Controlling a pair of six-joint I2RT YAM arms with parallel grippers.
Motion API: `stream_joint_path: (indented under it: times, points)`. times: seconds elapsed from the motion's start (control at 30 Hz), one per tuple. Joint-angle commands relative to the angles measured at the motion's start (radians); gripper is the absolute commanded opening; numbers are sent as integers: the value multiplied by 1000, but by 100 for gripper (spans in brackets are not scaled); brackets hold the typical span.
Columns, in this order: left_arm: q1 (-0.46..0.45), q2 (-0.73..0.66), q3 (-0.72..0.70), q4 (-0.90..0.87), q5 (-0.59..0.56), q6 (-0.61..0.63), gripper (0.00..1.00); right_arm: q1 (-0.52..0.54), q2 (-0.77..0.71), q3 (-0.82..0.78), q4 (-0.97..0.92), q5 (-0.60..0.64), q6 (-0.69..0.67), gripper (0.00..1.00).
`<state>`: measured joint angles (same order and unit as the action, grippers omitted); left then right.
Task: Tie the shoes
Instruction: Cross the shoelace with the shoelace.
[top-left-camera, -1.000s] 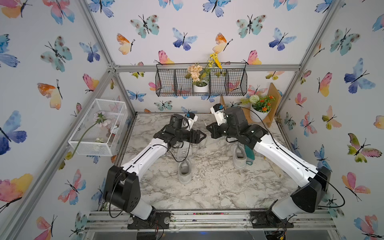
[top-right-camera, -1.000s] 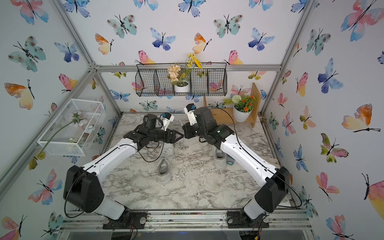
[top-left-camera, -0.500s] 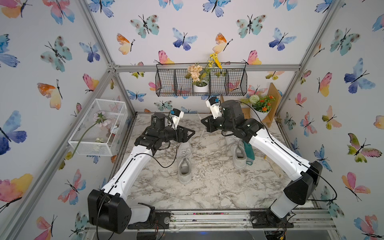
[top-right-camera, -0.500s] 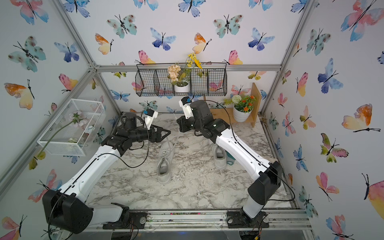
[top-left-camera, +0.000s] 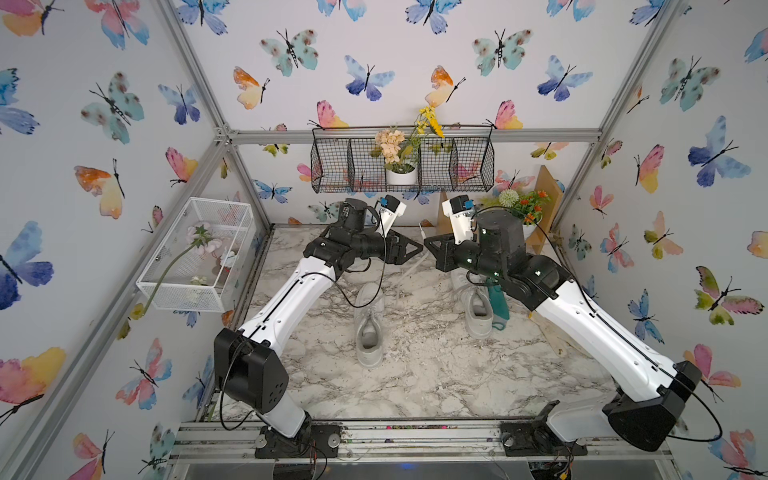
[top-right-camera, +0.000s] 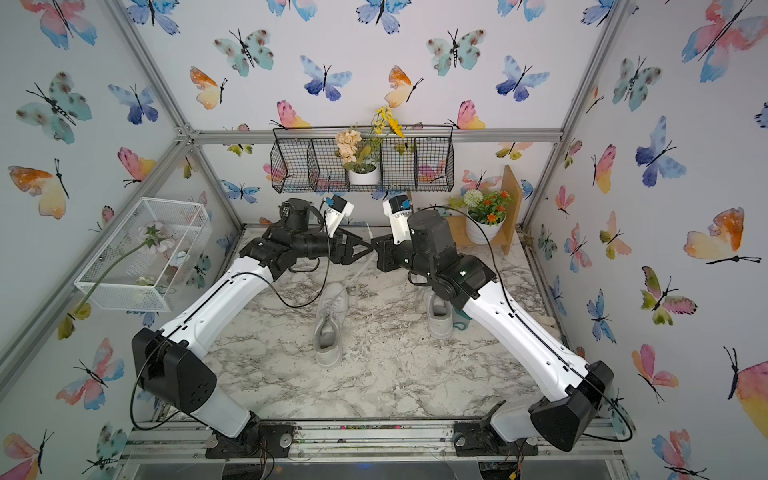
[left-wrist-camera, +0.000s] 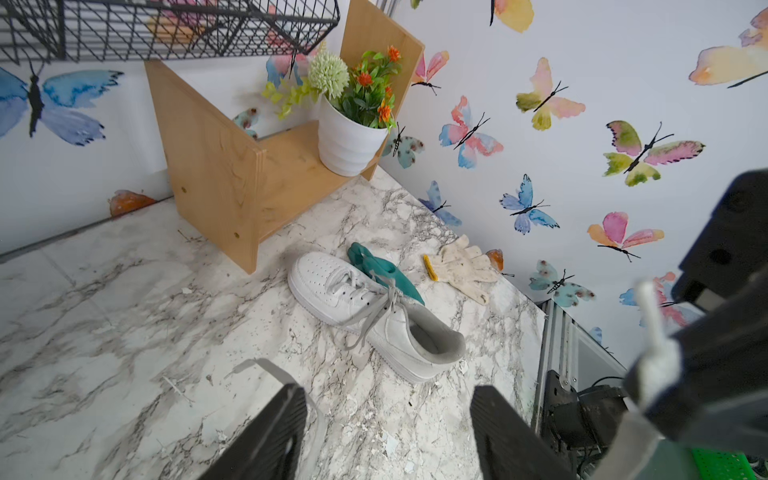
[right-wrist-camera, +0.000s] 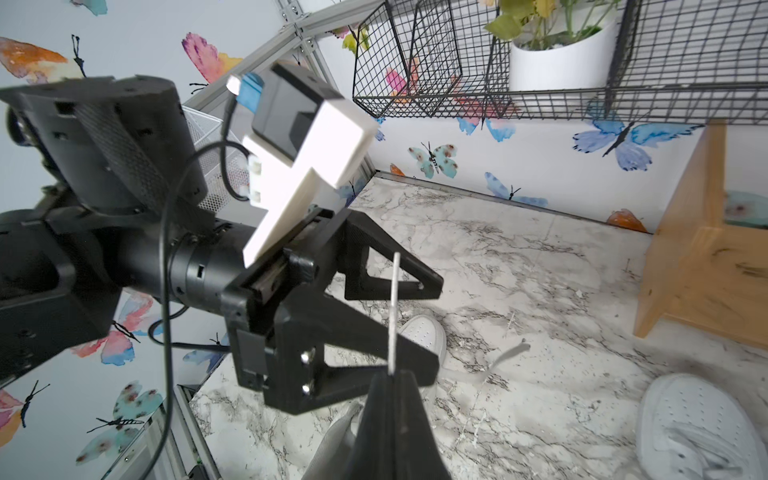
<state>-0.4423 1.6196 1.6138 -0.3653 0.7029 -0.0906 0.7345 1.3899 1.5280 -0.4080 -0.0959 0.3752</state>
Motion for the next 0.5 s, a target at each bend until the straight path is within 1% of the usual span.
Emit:
stream_joint_path:
  times: [0.0,0.1,0.2,0.3,0.4,0.47]
  points:
    - [0,35,102,-99,26,57,69,-1,-16,-35,18,61,14,2]
    - [-1,31,119,-120,10,70,69,-1,-27,-51,36,56,13,2]
    - [9,-23,49,-95,-8,84,70,-1,-21,-41,52,18,10,2]
    - [61,-120,-82,-41,5,83,71,-1,3,-7,55,1,-2,2]
    - [159,-253,-260,67,94,39,72,-1,45,50,57,-29,-18,2]
    - [197,-340,-366,124,121,27,75,-1,78,90,67,-62,-24,2]
